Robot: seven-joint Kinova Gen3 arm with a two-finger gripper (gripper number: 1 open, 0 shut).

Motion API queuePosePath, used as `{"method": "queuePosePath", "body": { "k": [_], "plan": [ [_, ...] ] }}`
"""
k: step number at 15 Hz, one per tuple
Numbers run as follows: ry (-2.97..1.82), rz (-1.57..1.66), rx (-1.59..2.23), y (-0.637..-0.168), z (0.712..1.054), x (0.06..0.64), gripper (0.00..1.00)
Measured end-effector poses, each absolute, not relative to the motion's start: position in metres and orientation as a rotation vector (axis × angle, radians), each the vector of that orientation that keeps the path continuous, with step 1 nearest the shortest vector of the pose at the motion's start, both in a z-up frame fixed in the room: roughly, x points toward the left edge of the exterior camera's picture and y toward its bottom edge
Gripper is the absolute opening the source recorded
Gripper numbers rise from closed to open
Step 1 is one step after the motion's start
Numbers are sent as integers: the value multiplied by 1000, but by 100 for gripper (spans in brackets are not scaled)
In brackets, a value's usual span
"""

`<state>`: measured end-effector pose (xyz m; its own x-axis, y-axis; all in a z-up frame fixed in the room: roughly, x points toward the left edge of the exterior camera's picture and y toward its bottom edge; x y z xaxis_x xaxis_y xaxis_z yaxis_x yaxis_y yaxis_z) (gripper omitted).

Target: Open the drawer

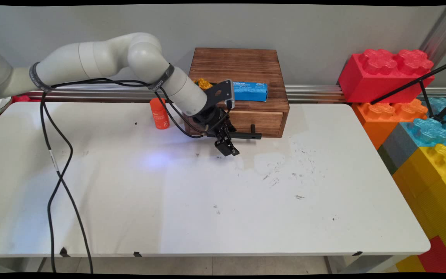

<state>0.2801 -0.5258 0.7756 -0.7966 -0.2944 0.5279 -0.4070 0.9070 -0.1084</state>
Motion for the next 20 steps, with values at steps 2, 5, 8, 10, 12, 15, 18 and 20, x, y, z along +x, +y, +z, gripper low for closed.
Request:
{"method": "queuePosePath", "body": {
  "k": [2,5,8,10,12,15,18,20],
  "plan": [
    [-2553,296,504,-526,773,278,100],
    [-2555,301,506,-526,768,276,100],
    [-2558,309,507,-524,765,274,100],
    [-2560,318,507,-523,763,273,100],
    [-2563,325,506,-520,762,272,100],
    [-2563,327,505,-515,761,269,100],
    [-2562,325,501,-510,761,266,100],
    [-2562,320,491,-505,763,263,100]
  ]
}}
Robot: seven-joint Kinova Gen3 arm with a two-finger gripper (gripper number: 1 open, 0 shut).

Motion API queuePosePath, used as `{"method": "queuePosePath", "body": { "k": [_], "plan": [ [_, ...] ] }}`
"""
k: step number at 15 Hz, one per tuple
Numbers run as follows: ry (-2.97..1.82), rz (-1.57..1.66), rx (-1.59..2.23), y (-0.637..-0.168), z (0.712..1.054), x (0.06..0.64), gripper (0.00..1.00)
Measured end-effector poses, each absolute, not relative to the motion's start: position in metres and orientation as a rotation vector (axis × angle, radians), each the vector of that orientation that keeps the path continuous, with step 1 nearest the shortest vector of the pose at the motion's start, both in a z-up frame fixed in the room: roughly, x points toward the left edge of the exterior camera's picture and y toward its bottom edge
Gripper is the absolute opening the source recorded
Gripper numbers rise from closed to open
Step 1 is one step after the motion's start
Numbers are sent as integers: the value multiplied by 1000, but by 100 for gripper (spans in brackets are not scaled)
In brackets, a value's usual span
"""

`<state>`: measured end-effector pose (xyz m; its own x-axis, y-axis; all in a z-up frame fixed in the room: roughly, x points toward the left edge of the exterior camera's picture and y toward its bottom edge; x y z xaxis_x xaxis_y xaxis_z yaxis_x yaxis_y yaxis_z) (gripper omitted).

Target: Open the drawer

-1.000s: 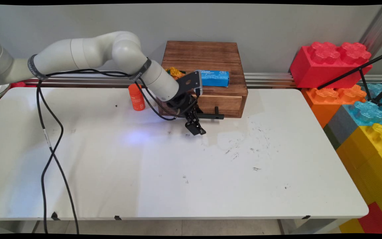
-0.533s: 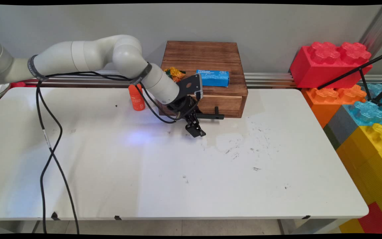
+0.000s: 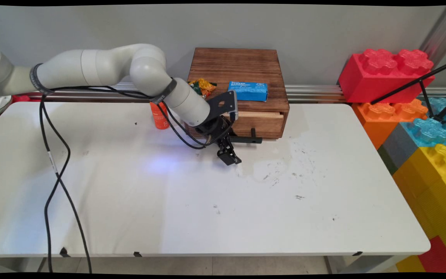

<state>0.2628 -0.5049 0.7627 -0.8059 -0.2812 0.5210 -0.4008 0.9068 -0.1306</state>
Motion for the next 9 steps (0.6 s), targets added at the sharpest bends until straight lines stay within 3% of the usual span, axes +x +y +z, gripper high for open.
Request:
{"method": "queuePosePath", "body": {
  "k": [9],
  "plan": [
    [-2592,286,450,-469,769,252,100]
  ]
}}
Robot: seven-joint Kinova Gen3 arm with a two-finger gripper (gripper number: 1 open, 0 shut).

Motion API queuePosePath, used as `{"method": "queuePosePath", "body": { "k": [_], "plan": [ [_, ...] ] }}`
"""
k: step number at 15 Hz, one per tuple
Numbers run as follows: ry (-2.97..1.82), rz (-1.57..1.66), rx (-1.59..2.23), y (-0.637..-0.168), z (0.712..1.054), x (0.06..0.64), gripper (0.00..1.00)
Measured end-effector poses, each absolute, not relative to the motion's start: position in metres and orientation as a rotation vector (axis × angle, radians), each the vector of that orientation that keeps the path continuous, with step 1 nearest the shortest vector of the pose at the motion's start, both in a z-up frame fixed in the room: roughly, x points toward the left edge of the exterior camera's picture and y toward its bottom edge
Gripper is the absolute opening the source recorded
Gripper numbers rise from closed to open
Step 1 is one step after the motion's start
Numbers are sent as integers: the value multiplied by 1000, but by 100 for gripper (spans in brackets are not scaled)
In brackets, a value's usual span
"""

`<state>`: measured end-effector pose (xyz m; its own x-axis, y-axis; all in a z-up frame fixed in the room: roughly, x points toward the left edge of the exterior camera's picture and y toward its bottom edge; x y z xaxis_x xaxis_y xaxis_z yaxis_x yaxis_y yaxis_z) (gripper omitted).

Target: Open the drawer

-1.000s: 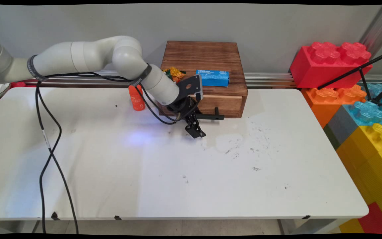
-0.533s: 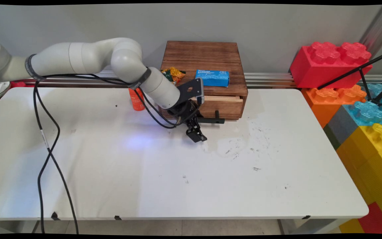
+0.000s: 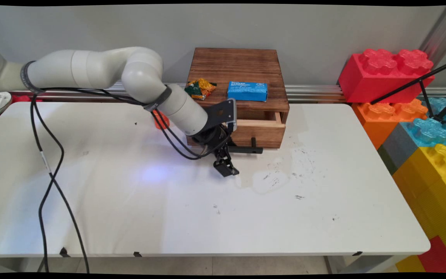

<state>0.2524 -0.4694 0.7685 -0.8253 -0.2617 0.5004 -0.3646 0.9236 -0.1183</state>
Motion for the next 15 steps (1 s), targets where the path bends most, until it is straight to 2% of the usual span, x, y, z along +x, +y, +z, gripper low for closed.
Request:
{"method": "queuePosePath", "body": {
  "k": [15],
  "plan": [
    [-2631,229,394,-411,769,241,100]
  ]
}}
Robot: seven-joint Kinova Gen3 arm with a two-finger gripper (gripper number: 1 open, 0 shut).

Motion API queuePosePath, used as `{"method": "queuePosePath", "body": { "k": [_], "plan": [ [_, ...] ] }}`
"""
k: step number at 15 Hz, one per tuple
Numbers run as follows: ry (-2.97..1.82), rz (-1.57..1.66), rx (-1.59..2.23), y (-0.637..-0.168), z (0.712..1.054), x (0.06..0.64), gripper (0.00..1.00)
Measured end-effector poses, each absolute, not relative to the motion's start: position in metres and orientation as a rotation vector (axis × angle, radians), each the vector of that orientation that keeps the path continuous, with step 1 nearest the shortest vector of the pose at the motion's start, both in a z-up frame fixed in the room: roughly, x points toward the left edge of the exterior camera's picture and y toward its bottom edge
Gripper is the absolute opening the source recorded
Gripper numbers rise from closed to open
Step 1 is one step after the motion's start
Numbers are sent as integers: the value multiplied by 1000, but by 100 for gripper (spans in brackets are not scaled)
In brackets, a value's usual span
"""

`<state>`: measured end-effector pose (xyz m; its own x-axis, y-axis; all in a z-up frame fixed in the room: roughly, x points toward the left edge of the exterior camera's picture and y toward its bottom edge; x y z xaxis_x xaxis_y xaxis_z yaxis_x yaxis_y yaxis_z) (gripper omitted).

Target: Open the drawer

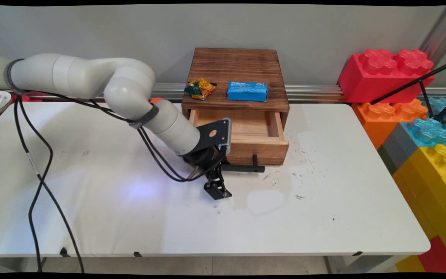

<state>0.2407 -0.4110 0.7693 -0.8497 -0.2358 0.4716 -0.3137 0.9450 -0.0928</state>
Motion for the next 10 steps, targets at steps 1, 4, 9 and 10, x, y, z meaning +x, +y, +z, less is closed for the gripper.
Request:
{"method": "queuePosePath", "body": {
  "k": [1,4,9,10],
  "plan": [
    [-2631,225,389,-407,770,239,100],
    [-2630,210,369,-393,770,234,100],
    [-2627,184,336,-371,772,226,100],
    [-2626,181,332,-369,772,225,100]
  ]
}}
